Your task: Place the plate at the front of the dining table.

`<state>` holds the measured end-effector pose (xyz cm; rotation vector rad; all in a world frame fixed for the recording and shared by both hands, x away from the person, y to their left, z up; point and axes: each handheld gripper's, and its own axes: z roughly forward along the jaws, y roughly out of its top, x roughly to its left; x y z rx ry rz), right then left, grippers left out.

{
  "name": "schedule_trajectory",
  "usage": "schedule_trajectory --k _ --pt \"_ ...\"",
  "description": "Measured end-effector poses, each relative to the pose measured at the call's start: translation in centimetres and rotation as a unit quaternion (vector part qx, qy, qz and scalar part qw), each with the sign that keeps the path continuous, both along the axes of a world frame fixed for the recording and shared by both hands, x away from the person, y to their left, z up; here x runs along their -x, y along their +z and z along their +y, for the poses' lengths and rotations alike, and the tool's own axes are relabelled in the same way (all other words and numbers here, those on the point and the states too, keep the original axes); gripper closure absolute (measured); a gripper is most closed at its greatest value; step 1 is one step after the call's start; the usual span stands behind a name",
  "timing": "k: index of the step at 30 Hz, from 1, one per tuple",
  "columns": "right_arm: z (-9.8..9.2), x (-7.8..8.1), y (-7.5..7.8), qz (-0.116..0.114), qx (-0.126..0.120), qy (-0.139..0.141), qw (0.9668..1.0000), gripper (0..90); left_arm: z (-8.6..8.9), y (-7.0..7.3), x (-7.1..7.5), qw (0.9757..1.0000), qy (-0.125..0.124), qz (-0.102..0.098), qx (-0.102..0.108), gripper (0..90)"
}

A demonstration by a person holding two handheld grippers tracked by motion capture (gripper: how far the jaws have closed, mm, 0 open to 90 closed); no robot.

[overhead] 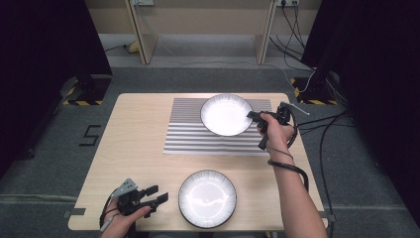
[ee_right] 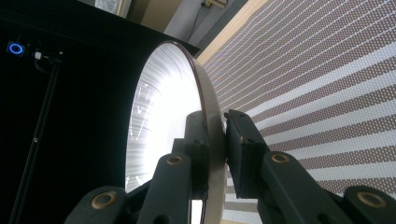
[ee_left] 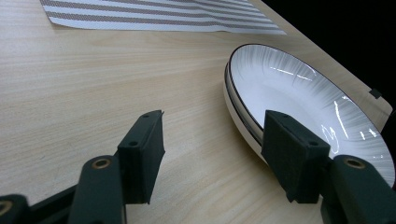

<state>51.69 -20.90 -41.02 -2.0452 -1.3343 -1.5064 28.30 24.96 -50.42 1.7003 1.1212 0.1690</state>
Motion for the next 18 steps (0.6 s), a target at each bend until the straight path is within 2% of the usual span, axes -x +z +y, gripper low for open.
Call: schedule_trajectory --k 18 --pt "0.1 -1.1 -1.4 0.01 0.003 -0.014 0.9998 78.9 -0.1 -0.1 0.0 1.0 -0.002 0.003 -0.001 38.4"
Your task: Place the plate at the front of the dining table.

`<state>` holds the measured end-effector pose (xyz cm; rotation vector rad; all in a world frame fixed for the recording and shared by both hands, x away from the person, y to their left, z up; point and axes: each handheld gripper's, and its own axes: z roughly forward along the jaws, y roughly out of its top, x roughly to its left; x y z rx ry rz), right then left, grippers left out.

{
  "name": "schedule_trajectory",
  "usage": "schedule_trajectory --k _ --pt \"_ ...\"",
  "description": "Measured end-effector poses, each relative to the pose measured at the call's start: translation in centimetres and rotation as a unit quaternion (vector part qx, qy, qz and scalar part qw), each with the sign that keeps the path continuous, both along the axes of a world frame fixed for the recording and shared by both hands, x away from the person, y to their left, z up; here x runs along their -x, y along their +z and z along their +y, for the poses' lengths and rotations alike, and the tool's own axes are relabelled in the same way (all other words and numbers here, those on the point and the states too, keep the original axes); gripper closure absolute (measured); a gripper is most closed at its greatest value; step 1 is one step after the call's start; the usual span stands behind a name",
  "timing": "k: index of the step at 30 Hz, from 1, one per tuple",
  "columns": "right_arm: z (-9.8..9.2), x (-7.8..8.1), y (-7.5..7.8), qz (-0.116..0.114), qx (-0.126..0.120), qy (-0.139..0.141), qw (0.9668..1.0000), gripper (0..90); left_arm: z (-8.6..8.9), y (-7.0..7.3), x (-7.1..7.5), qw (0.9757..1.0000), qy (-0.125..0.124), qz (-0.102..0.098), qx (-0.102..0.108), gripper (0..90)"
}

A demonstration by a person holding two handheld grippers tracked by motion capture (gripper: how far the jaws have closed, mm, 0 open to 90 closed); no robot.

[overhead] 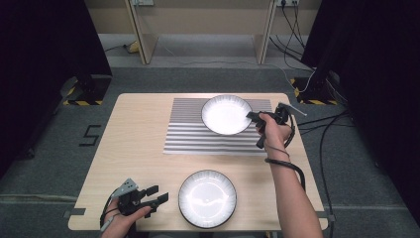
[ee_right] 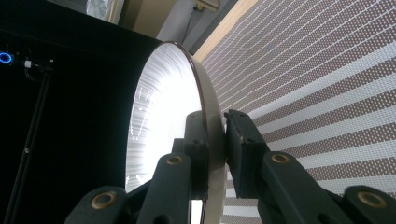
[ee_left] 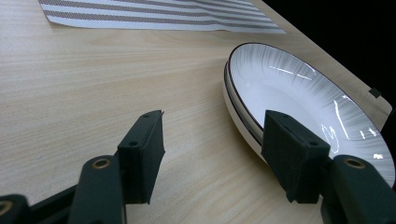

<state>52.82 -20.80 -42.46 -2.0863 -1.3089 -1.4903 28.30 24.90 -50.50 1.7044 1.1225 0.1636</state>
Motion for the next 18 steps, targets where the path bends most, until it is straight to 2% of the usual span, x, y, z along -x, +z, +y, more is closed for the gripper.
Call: schedule_trajectory --k 8,18 --pt "0.1 -0.6 -0.6 0.008 -0.003 -0.008 0.9999 79.0 -0.1 -0.1 0.0 1.0 -0.001 0.0 0.0 38.4" --pt "0.0 -1.1 -1.3 0.014 0.005 -0.017 0.9997 78.9 0.0 -0.1 0.0 1.0 0.001 0.001 0.001 38.5"
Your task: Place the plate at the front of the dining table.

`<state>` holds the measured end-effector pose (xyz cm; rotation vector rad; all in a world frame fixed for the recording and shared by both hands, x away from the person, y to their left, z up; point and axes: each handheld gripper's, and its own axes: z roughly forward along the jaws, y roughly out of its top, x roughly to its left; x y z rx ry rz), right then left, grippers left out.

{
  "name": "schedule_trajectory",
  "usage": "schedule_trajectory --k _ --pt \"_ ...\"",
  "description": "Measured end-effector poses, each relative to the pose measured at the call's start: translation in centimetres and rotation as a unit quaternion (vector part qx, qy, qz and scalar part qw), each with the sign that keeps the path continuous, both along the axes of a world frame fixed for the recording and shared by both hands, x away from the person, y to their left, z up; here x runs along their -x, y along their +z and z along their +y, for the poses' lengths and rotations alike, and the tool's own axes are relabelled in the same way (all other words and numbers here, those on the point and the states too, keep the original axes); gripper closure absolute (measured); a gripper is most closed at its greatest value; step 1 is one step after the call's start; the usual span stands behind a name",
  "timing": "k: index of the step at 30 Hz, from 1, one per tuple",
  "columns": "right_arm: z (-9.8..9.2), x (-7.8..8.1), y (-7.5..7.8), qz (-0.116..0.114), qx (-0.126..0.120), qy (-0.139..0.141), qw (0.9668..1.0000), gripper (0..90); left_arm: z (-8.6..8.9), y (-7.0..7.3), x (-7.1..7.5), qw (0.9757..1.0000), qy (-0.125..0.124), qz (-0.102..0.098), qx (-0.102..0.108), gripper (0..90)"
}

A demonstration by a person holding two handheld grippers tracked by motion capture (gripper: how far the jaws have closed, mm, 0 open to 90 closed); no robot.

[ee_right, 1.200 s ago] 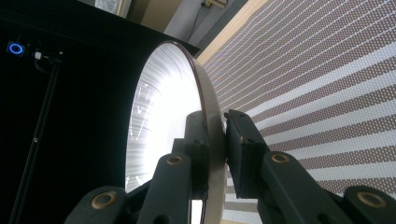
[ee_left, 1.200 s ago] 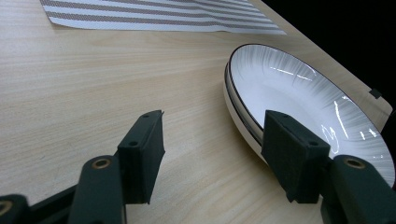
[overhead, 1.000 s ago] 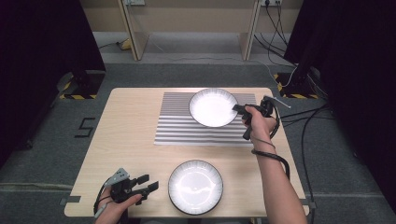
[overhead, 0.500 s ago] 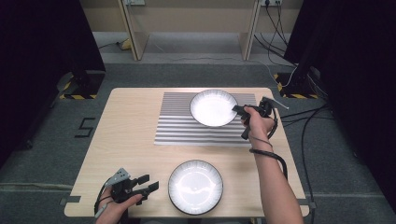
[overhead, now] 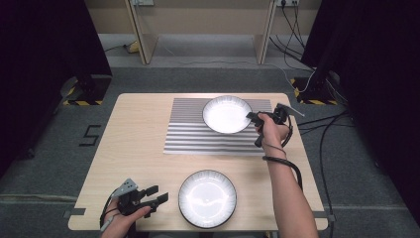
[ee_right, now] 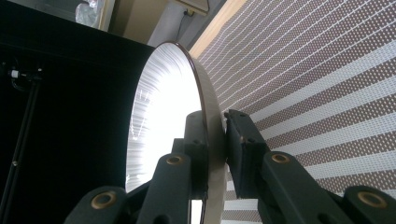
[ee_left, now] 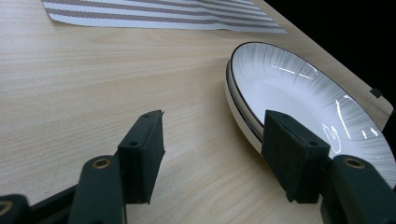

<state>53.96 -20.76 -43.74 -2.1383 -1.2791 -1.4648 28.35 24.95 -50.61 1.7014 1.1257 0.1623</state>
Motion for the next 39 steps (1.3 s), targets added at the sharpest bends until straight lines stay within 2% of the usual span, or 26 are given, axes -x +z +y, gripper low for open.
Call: schedule_trajectory --k 39 --pt "0.9 -2.4 -2.9 0.038 0.028 -0.031 0.9984 78.3 0.0 -0.2 0.1 1.0 -0.003 0.004 0.0 38.7"
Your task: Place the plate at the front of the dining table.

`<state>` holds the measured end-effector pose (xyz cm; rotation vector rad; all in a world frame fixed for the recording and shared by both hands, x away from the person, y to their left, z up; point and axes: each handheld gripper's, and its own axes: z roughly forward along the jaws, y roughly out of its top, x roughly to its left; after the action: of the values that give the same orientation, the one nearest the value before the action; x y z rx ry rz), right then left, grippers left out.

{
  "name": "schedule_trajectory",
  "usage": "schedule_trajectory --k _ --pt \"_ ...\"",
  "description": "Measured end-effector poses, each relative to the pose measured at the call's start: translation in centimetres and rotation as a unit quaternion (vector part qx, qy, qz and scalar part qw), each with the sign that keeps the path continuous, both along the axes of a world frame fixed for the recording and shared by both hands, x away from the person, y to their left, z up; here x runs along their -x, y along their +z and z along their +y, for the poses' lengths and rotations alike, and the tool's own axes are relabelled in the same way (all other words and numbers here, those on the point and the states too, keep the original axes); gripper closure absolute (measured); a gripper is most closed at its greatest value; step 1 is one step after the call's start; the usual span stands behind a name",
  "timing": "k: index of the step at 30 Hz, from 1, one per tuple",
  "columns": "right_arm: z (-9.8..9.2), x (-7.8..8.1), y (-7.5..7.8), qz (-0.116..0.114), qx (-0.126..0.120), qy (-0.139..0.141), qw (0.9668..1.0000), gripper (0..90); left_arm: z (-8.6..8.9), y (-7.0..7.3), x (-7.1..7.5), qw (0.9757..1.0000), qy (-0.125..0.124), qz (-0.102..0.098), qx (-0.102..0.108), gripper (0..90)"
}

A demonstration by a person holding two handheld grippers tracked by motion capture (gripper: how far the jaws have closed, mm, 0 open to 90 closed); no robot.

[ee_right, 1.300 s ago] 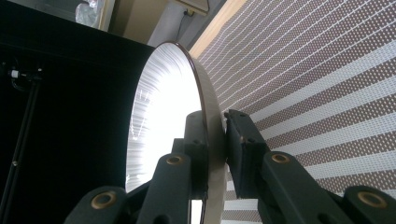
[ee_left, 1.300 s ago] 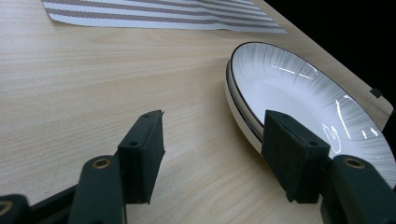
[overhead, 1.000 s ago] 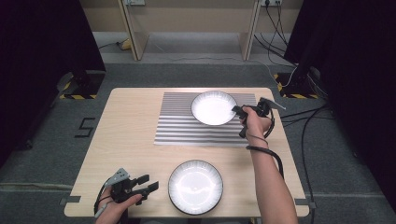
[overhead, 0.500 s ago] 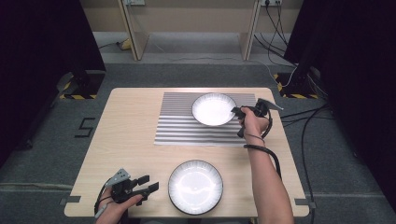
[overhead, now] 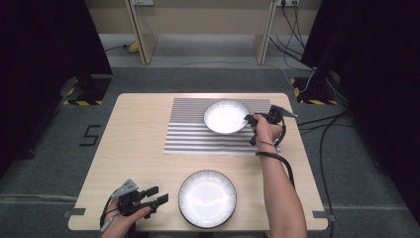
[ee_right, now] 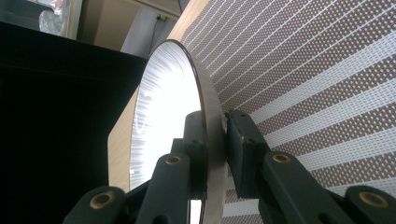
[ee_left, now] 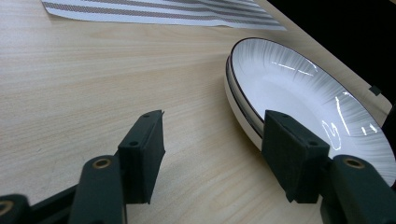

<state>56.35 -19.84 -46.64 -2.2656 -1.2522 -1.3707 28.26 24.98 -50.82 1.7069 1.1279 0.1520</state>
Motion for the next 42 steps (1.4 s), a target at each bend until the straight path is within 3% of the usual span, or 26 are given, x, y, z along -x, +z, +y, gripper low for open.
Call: schedule_trajectory --k 36,42 --pt "0.7 -0.8 -2.1 0.012 0.017 -0.001 0.9998 77.1 0.0 0.0 0.0 1.0 -0.002 0.0 0.001 38.7" --pt "-0.1 -0.5 -2.9 0.029 0.029 -0.013 0.9991 73.9 -0.1 0.0 0.0 1.0 -0.003 0.001 0.0 38.7"
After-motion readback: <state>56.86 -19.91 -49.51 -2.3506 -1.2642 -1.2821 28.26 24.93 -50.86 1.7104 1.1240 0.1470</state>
